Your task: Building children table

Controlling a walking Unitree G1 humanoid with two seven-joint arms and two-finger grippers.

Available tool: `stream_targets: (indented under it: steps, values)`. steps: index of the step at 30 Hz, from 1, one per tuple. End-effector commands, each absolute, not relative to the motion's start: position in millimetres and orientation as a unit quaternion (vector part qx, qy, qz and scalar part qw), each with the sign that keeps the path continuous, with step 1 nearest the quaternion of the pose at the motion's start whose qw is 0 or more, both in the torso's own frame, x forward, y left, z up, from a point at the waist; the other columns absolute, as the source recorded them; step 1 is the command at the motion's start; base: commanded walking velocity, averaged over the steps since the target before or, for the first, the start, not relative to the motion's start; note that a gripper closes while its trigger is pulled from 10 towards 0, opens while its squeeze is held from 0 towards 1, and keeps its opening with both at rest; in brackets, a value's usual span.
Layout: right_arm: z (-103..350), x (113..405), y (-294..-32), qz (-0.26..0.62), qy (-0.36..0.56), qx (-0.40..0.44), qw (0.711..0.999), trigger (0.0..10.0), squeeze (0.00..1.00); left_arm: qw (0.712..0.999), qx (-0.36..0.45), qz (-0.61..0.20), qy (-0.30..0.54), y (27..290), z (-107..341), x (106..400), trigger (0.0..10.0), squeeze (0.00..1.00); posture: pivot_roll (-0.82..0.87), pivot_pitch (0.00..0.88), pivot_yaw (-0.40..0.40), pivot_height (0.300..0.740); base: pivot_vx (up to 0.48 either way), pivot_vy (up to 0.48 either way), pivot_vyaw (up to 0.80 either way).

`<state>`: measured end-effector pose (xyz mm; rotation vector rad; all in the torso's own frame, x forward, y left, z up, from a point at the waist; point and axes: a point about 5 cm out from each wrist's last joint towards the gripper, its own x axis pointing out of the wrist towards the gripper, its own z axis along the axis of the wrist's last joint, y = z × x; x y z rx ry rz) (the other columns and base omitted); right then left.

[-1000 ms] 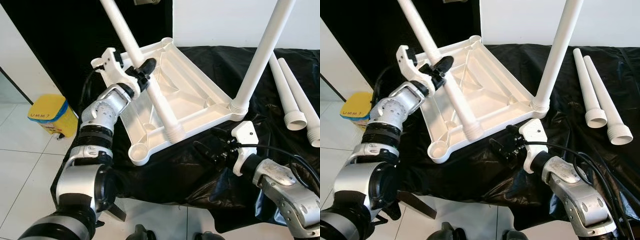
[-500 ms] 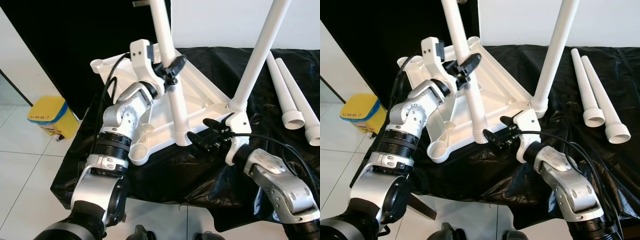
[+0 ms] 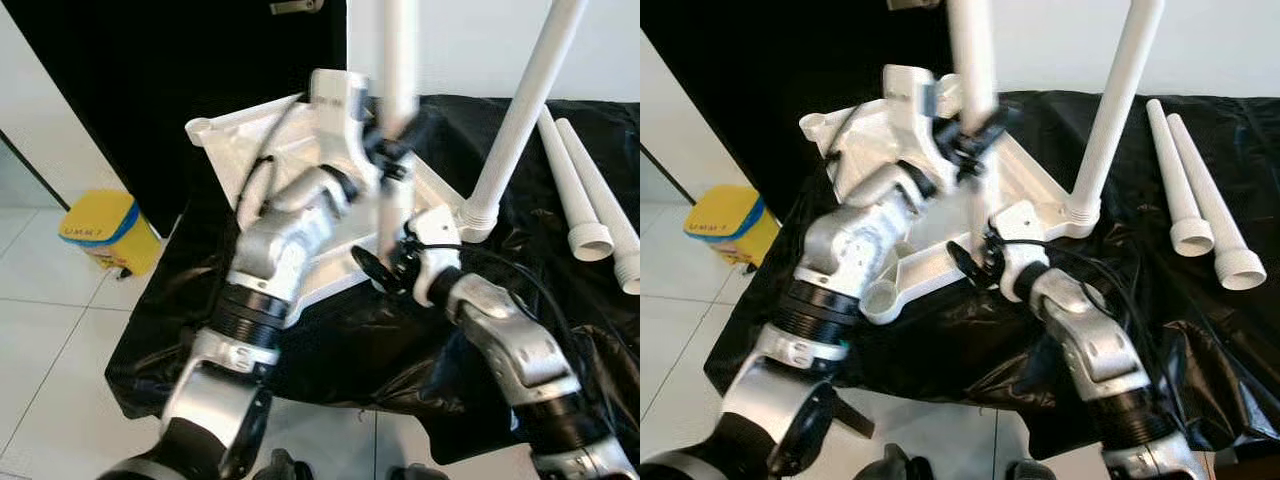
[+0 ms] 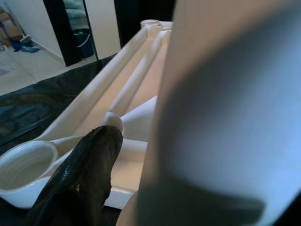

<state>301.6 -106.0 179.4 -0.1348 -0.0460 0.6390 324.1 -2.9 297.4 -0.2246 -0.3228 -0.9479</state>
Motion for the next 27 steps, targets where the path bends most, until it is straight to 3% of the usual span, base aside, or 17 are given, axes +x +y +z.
stream_targets:
  steps: [1, 7, 8, 9, 10, 12, 13, 21, 22, 24, 25, 27]
  values:
    - [181.2, 308.2, -98.4, 0.310, -0.031, -0.066, 0.948, 10.0, 0.00, 0.855, -0.108, -0.479, -0.169, -12.2, 302.1, 312.9, 10.0, 0.00, -0.21, 0.055, 0.057, 0.740, 0.000, 0.000, 0.00]
    - [183.7, 312.9, -94.7, 0.305, -0.035, -0.061, 0.950, 10.0, 0.00, 0.850, -0.106, -0.486, -0.172, -17.6, 302.6, 307.6, 10.0, 0.00, -0.21, 0.055, 0.057, 0.740, 0.000, 0.000, 0.00]
    - [184.4, 314.6, -93.1, 0.305, -0.038, -0.059, 0.950, 9.2, 0.00, 0.849, -0.105, -0.488, -0.173, -19.6, 302.2, 305.0, 10.0, 0.00, -0.21, 0.057, 0.056, 0.740, 0.000, 0.000, 0.00]
    - [184.4, 314.6, -93.1, 0.305, -0.038, -0.059, 0.950, 9.2, 0.00, 0.849, -0.105, -0.488, -0.173, -19.6, 302.2, 305.0, 10.0, 0.00, -0.21, 0.057, 0.056, 0.740, 0.000, 0.000, 0.00]
    - [185.1, 316.0, -92.6, 0.301, -0.041, -0.055, 0.951, 1.6, 0.00, 0.848, -0.103, -0.489, -0.174, -21.0, 301.7, 302.9, 10.0, 0.00, -0.20, 0.057, 0.054, 0.740, 0.000, 0.000, 0.00]
    - [185.1, 316.0, -92.6, 0.301, -0.041, -0.055, 0.951, 1.6, 0.00, 0.848, -0.103, -0.489, -0.174, -21.0, 301.7, 302.9, 10.0, 0.00, -0.20, 0.057, 0.054, 0.740, 0.000, 0.000, 0.00]
    - [184.9, 317.2, -93.0, 0.297, -0.043, -0.053, 0.953, 0.0, 0.00, 0.848, -0.103, -0.490, -0.174, -21.6, 301.5, 301.1, 10.0, 0.00, -0.20, 0.058, 0.054, 0.740, 0.000, 0.000, 0.00]
    - [183.8, 321.8, -99.5, 0.252, -0.057, -0.032, 0.965, 0.0, 0.00, 0.850, -0.095, -0.488, -0.175, -21.3, 297.9, 297.8, 10.0, 0.00, -0.21, 0.061, 0.053, 0.740, 0.000, 0.000, 0.00]
    - [183.2, 322.7, -101.3, 0.239, -0.055, -0.024, 0.969, 10.0, 0.00, 0.845, -0.101, -0.495, -0.177, -21.0, 297.8, 296.0, 10.0, 0.27, -0.21, 0.063, 0.053, 0.740, 0.000, 0.000, 0.00]
    - [182.7, 323.3, -102.3, 0.230, -0.053, -0.019, 0.971, 10.0, 0.00, 0.841, -0.106, -0.500, -0.179, -20.7, 297.8, 294.7, 10.0, 0.27, -0.21, 0.063, 0.053, 0.740, 0.000, 0.000, 0.00]
    - [182.4, 324.0, -103.5, 0.220, -0.054, -0.014, 0.974, 10.0, 0.00, 0.835, -0.127, -0.505, -0.178, -19.7, 298.6, 293.6, 10.0, 1.00, -0.21, 0.064, 0.052, 0.740, 0.000, 0.000, 0.00]
    - [182.4, 324.0, -103.5, 0.220, -0.054, -0.014, 0.974, 10.0, 0.00, 0.835, -0.127, -0.505, -0.178, -19.7, 298.6, 293.6, 10.0, 1.00, -0.21, 0.064, 0.052, 0.740, 0.000, 0.000, 0.00]
